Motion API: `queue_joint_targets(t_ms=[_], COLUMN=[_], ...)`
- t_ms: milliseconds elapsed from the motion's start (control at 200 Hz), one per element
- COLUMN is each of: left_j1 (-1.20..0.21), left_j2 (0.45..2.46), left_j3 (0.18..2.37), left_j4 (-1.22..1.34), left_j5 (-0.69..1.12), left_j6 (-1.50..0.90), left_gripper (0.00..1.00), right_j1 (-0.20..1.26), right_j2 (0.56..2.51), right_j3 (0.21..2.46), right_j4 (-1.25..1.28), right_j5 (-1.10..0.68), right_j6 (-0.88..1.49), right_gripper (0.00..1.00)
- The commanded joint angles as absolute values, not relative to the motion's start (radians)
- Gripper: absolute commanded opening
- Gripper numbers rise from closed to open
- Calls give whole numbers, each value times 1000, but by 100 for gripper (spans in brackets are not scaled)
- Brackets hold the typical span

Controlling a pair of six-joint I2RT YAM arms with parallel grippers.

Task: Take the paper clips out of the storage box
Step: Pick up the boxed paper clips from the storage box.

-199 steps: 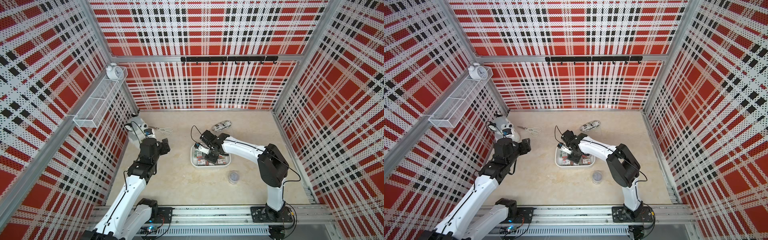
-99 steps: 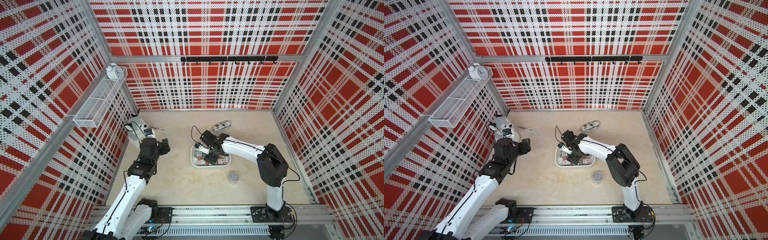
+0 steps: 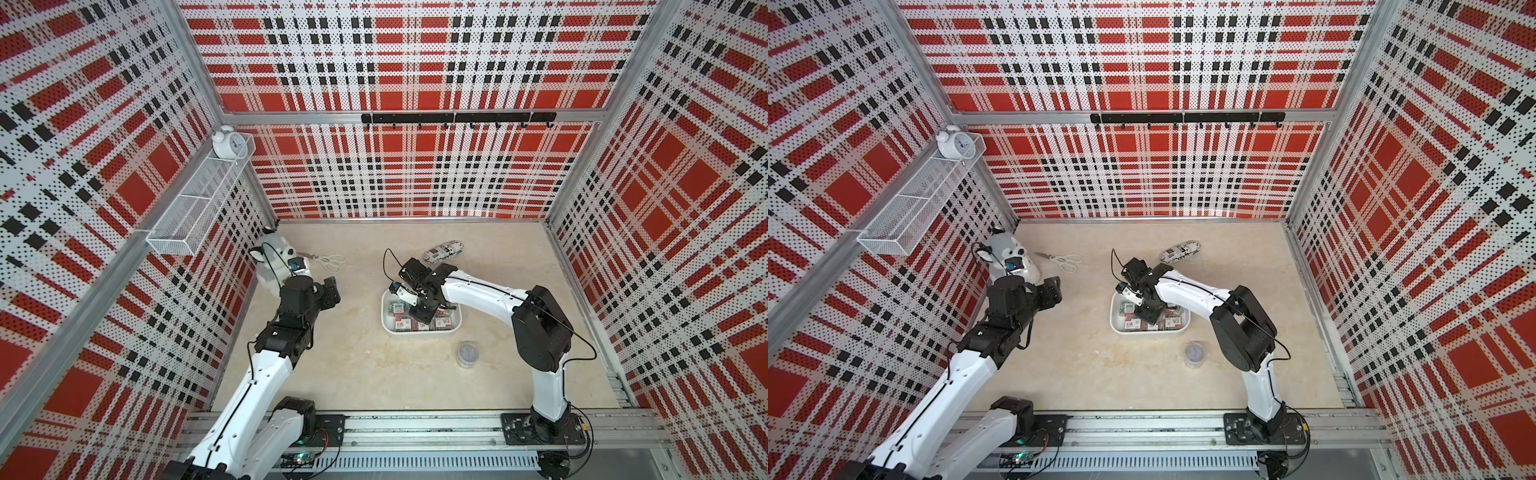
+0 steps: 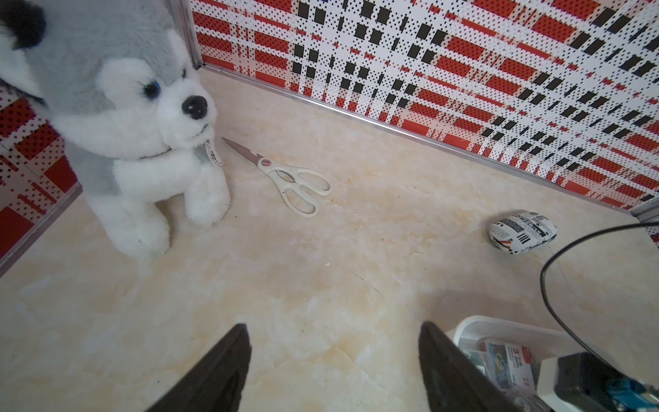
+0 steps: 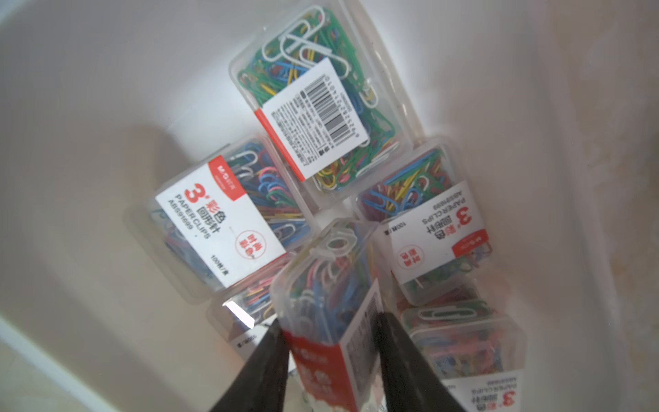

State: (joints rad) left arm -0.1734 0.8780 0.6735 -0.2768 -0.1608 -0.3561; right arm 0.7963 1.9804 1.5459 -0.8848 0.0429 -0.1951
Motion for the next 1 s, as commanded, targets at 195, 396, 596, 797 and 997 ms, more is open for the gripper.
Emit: queue_joint_targets(t_ms=[195, 396, 596, 797, 997], left_j1=[-169, -169, -169, -169, -169], left_j2=[873, 874, 872, 872, 871], left_j3=[664, 664, 663, 662, 663], left_j4=[-256, -256, -256, -256, -257], left_j5=[-155, -154, -155, -155, -155], left_j6=[-360, -360, -360, -361, -362], left_gripper=[76, 76, 76, 76, 76], right_j1=[793, 808, 810, 809, 807], right_j2=[1947, 1978, 2022, 2037, 2043], right_j3=[1589, 1637, 1668, 1662, 1659], right_j4=[-902, -906, -934, -940, -940], right_j5=[61, 70, 84, 83, 84], right_j6=[-138, -81, -52, -45, -42], right_gripper=[35, 32, 45, 53, 45])
